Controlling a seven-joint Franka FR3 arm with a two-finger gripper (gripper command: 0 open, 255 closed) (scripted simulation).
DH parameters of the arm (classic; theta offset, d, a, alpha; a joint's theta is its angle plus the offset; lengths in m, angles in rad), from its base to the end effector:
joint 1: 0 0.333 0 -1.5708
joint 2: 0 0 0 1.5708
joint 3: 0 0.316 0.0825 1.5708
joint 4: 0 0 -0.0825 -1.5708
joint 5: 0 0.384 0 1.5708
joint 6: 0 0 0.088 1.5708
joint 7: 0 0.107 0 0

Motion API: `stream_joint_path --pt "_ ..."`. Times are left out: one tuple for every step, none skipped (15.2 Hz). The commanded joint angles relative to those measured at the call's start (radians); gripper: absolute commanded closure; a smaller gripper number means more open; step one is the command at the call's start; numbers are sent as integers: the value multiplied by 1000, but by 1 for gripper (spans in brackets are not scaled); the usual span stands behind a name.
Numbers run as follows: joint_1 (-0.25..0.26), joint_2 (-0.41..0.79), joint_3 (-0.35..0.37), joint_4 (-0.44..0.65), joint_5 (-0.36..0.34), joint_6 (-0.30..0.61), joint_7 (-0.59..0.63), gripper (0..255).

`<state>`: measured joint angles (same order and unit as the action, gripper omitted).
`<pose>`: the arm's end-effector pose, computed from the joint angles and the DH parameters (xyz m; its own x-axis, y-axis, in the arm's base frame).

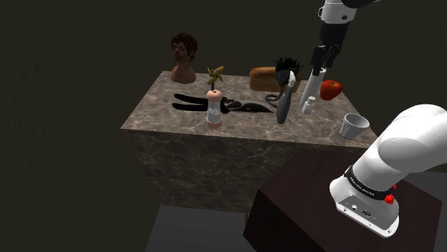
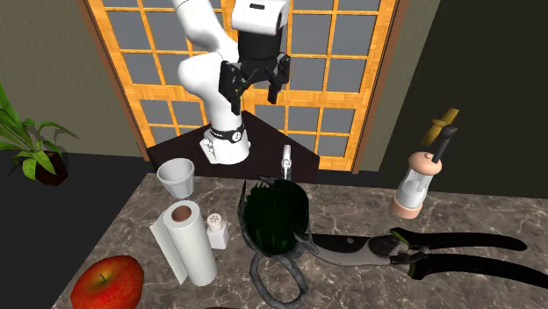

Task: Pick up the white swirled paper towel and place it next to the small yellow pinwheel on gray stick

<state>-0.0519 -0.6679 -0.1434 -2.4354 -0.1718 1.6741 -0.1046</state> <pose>0.3306 -0.0888 0.5208 0.9939 -0.0332 -0.1056 -0.0260 -0.9973 0.0690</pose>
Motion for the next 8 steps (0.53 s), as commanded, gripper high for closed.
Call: stream_joint_path --pt "-10 22 -48 -2 -28 43 -69 0" --pt "-13 41 -72 4 -39 65 -102 0" --pt "-16 62 -95 12 -49 87 -135 0" --pt "-18 85 -119 21 -57 109 -168 0" --pt "-19 109 -143 31 -63 132 -201 0" --pt "-20 134 -167 43 -68 154 -234 0" --pt "-20 161 -190 57 -70 175 -268 0" --pt "-19 190 -214 72 -71 197 -303 0"
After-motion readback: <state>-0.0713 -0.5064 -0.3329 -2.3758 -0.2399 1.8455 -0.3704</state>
